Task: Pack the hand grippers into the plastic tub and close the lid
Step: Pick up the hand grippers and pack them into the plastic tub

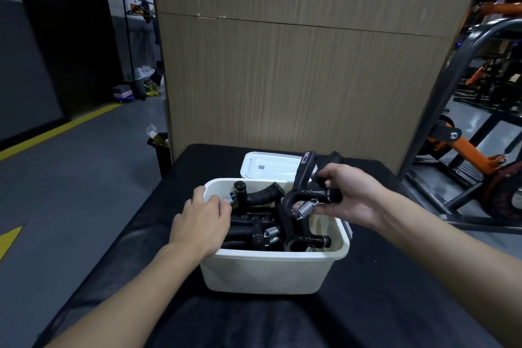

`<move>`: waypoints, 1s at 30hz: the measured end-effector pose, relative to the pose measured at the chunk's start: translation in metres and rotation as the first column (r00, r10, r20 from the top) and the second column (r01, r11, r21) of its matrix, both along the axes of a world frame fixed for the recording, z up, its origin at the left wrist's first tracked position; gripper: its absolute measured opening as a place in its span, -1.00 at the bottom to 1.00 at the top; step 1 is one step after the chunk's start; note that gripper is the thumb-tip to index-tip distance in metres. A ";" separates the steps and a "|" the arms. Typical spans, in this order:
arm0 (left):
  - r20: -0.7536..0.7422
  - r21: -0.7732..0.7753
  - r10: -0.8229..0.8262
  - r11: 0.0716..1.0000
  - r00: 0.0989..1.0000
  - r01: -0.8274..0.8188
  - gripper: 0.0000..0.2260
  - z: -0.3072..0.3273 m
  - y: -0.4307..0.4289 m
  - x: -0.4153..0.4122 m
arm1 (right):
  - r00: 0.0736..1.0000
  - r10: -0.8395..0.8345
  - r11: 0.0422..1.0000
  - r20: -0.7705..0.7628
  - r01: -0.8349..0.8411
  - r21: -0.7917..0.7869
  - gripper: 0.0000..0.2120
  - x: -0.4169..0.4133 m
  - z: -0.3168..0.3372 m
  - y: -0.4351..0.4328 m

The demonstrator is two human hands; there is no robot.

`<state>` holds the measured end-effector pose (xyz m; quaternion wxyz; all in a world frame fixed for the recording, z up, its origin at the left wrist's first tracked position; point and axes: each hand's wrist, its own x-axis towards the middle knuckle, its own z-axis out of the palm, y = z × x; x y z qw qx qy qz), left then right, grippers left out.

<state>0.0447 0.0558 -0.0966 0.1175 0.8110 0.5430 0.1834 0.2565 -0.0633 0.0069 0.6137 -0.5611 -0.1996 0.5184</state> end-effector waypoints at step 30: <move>0.009 0.005 0.002 1.000 1.000 -0.002 -0.67 -0.001 0.000 0.000 | 0.128 0.307 0.922 0.943 0.204 -0.328 -0.85 0.006 -0.046 0.012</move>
